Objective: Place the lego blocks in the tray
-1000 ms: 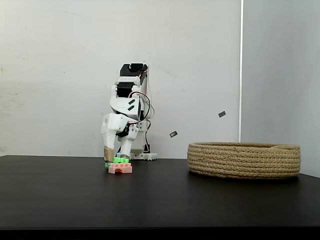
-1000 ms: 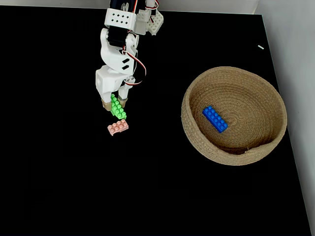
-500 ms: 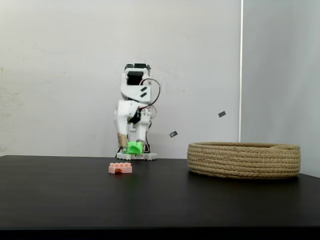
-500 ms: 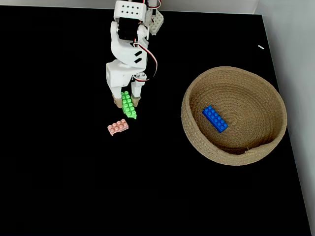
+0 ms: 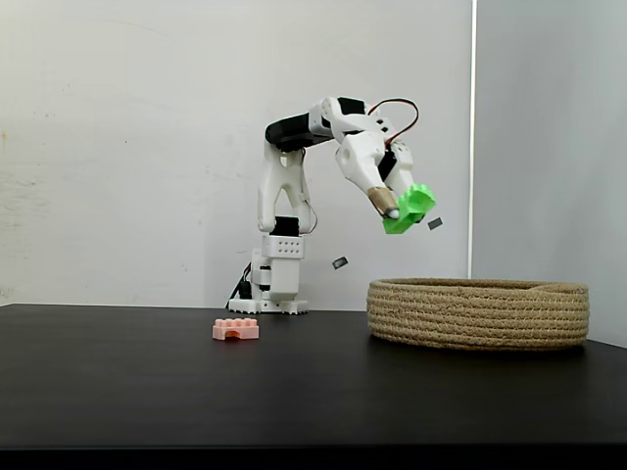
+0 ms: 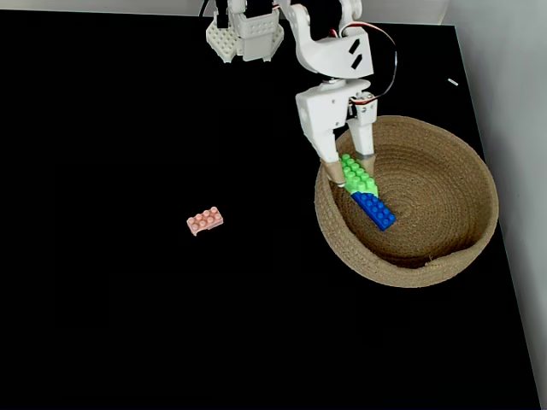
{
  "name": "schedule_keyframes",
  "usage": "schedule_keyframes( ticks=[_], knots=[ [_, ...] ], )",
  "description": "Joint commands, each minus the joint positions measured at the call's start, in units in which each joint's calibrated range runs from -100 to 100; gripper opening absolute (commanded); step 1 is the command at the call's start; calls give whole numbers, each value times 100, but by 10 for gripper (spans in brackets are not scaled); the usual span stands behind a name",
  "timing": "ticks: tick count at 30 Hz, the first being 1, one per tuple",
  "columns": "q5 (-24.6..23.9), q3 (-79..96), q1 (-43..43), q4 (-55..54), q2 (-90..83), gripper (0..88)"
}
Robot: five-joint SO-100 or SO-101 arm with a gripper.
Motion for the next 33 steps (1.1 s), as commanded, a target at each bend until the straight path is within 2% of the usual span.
schedule_keyframes(
  ticks=[1, 2, 3, 7, 10, 13, 16, 25, 33],
  knots=[
    [-171, -334, -307, -174, 41, 189],
    [-176, -279, -324, -183, 75, 274],
    [-195, -215, -340, -233, 101, 317],
    [-230, -60, -266, -233, 110, 364],
    [-337, 59, -77, -183, -2, 370],
    [-684, 59, 344, 9, -217, 373],
    [-1074, 104, 1020, 409, -432, 374],
    [-1553, -60, 3064, 667, -157, 366],
    [-1832, -616, 3782, 1258, 548, 367]
  ],
)
